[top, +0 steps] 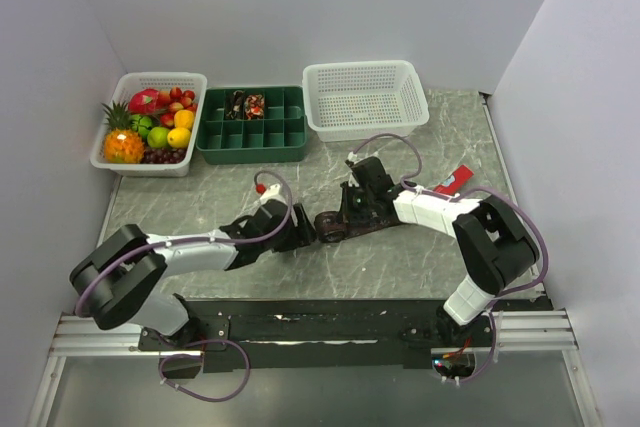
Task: Roll the ties
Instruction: Roll the tie at the center of the board.
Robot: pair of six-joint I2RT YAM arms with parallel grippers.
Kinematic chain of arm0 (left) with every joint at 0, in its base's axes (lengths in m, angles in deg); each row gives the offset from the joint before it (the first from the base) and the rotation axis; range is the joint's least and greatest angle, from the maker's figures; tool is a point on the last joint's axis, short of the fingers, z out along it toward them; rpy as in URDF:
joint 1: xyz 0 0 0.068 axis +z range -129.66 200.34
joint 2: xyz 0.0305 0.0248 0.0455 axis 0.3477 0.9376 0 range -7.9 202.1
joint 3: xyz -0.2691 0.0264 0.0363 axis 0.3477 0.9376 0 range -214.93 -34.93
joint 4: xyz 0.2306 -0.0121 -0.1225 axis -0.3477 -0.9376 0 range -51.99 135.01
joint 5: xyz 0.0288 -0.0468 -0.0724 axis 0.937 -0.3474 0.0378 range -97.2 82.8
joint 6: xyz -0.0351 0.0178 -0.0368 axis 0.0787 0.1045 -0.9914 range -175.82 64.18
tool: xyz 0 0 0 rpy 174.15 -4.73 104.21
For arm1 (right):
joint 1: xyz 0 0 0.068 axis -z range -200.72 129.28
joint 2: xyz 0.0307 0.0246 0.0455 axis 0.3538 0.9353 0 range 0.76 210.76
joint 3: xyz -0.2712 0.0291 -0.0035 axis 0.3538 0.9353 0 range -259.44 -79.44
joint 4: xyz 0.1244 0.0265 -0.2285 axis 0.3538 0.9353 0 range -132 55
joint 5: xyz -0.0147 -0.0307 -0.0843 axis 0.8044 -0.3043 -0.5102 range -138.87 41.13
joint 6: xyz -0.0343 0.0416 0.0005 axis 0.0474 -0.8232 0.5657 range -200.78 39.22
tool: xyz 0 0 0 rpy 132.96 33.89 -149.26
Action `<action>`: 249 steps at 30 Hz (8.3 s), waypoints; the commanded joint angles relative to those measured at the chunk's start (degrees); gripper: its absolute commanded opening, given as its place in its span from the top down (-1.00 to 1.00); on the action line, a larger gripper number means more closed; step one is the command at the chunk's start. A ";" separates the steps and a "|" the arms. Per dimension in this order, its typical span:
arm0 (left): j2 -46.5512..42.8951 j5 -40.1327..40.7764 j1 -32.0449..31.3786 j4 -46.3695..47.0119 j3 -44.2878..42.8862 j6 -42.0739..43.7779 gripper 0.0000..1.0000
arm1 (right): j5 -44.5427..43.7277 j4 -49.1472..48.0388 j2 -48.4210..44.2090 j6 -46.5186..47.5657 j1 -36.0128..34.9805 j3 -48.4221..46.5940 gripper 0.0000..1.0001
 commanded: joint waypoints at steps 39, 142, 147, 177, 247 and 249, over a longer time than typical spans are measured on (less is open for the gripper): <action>15.94 -4.43 1.03 40.92 6.78 -8.81 0.59 | -4.69 -0.40 -9.51 -1.84 -3.48 4.64 1.00; 10.39 -6.01 -3.28 20.49 -4.65 6.40 -0.01 | -12.15 2.32 -4.58 0.44 -3.75 -3.09 1.00; 12.06 -6.80 -3.28 21.72 -5.00 6.05 0.00 | -16.55 4.60 -7.14 1.67 -3.57 -3.00 1.00; 12.60 -7.60 -3.45 19.88 -7.90 6.31 -0.02 | -17.79 6.80 -1.61 1.67 -3.40 -3.53 1.00; 21.21 1.02 -6.44 5.46 -15.72 8.42 0.01 | -5.40 6.63 -18.56 -0.96 18.66 10.45 1.00; 21.64 1.19 -6.61 5.29 -16.07 8.51 0.01 | -3.82 6.80 -20.23 -0.35 18.40 9.66 1.00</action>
